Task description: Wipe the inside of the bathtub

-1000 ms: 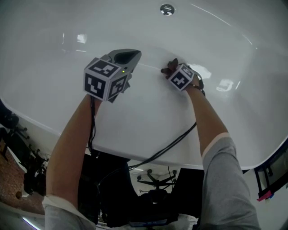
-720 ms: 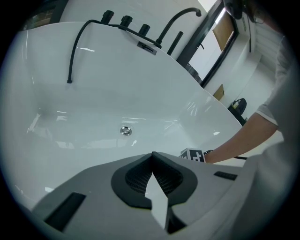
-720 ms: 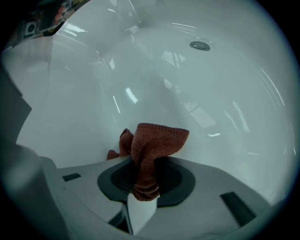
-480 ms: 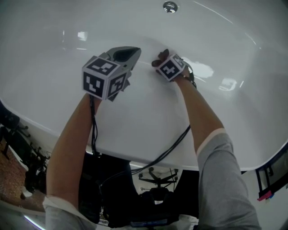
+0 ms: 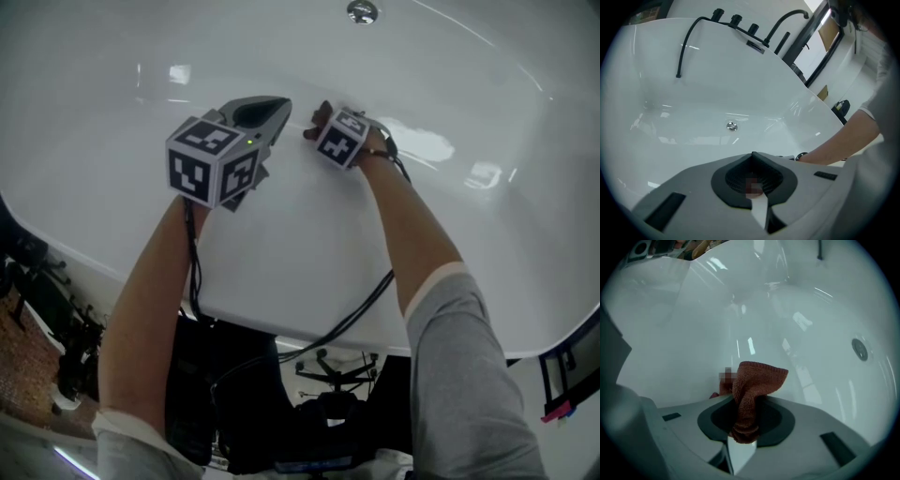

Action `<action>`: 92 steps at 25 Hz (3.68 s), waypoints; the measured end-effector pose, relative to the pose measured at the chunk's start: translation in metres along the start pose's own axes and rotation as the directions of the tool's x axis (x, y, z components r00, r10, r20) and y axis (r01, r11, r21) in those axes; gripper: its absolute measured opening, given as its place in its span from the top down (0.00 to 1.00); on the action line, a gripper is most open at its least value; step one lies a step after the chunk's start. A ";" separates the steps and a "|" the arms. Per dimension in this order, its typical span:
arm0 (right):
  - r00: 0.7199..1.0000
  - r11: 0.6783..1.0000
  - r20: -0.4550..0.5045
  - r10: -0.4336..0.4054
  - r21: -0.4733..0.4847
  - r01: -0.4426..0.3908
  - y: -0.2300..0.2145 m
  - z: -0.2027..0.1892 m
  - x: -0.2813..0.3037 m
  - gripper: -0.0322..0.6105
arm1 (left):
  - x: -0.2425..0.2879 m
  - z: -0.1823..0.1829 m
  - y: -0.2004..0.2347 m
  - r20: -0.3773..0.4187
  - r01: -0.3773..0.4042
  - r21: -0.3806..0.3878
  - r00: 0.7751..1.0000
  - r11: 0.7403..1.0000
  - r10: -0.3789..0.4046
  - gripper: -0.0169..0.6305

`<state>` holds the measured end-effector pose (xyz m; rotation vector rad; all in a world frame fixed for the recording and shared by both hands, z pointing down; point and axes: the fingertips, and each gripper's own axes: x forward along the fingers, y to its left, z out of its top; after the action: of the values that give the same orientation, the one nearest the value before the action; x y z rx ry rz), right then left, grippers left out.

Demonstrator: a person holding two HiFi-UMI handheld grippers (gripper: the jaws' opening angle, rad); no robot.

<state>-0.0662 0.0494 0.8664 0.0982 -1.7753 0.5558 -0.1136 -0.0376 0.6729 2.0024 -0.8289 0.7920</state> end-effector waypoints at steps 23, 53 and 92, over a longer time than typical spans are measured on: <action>0.977 0.974 -0.064 0.204 0.110 -0.196 0.038 -0.005 -0.037 0.82 | -0.015 0.026 -0.024 0.053 0.024 -0.008 0.998 1.000 -0.024 0.96; 0.975 0.918 0.009 0.222 0.336 -0.212 0.061 -0.056 -0.108 0.82 | -0.056 0.026 -0.079 0.078 0.051 0.005 0.996 0.999 -0.051 0.96; 0.948 0.871 -0.082 0.307 0.427 -0.245 0.111 -0.110 -0.198 0.83 | -0.107 0.060 -0.129 0.062 0.071 0.024 0.995 0.997 -0.073 0.96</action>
<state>0.0492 0.1496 0.6656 0.0914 -1.5121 1.1186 -0.0626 -0.0013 0.5063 2.0741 -0.7822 0.7027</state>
